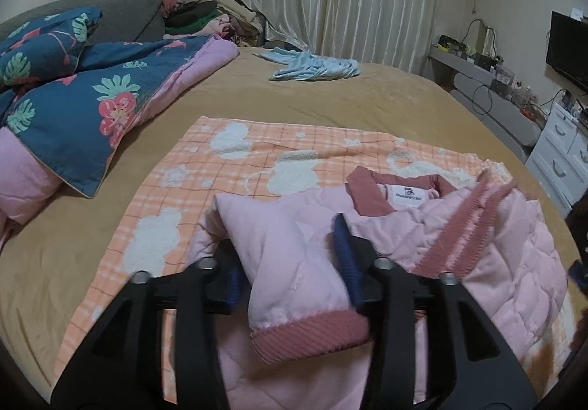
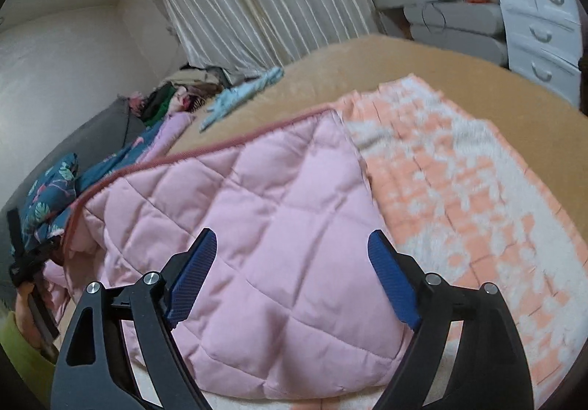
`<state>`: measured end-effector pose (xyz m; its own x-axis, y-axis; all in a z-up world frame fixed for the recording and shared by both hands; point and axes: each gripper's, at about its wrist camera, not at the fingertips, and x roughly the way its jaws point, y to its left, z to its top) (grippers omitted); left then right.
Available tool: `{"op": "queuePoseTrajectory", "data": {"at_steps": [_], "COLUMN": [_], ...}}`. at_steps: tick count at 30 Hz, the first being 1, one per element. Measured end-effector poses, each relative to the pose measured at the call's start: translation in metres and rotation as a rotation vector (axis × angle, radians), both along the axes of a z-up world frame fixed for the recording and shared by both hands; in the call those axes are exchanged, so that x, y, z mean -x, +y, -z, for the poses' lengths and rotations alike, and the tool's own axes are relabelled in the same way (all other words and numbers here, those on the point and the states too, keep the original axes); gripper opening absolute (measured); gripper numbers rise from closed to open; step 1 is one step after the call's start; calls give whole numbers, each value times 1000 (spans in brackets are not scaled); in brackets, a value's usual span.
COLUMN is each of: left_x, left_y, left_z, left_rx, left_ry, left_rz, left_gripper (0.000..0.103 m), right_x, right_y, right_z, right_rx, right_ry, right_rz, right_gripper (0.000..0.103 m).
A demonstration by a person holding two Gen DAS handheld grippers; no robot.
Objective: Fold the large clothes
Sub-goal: 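Lower the hem onto the folded jacket and open both grippers, then grasp the pink jacket's side edge with both grippers and fold it over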
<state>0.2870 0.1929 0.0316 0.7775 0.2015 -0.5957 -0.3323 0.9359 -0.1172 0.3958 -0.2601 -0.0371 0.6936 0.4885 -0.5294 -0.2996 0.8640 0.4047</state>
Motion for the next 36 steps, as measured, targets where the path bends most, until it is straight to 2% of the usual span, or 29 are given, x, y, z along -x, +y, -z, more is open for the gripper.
{"op": "queuePoseTrajectory", "data": {"at_steps": [1,2,6,12,19,23,28,32,36], "left_x": [2,3,8,22,37,45,55,59,58], "left_y": [-2,-4,-19,-37,-38,-32,-20,-2,23], "left_z": [-3,-6,-22,-41,-43,-39,-21,9,49], "left_rx": [14,15,-27,-105,-110,-114,-105,-67,52], "left_ry": [-17,-31,-73,-106,-88,-73,-38,18,79], "left_rz": [14,21,24,43,46,39,22,0,-21], "left_gripper": [60,73,93,94,94,94,94,94,94], "right_x": [1,2,9,19,36,44,55,55,41], "right_y": [2,3,4,6,0,-4,-6,-4,1], "right_z": [2,3,4,0,-17,-21,-20,-11,5], "right_rx": [16,23,32,109,150,152,170,208,251], "right_ry": [-3,-7,-22,-56,-144,-165,-173,-145,-102], "right_rz": [0,-1,-9,-3,30,46,52,52,48], "right_gripper": [83,83,85,88,94,95,95,96,96]}}
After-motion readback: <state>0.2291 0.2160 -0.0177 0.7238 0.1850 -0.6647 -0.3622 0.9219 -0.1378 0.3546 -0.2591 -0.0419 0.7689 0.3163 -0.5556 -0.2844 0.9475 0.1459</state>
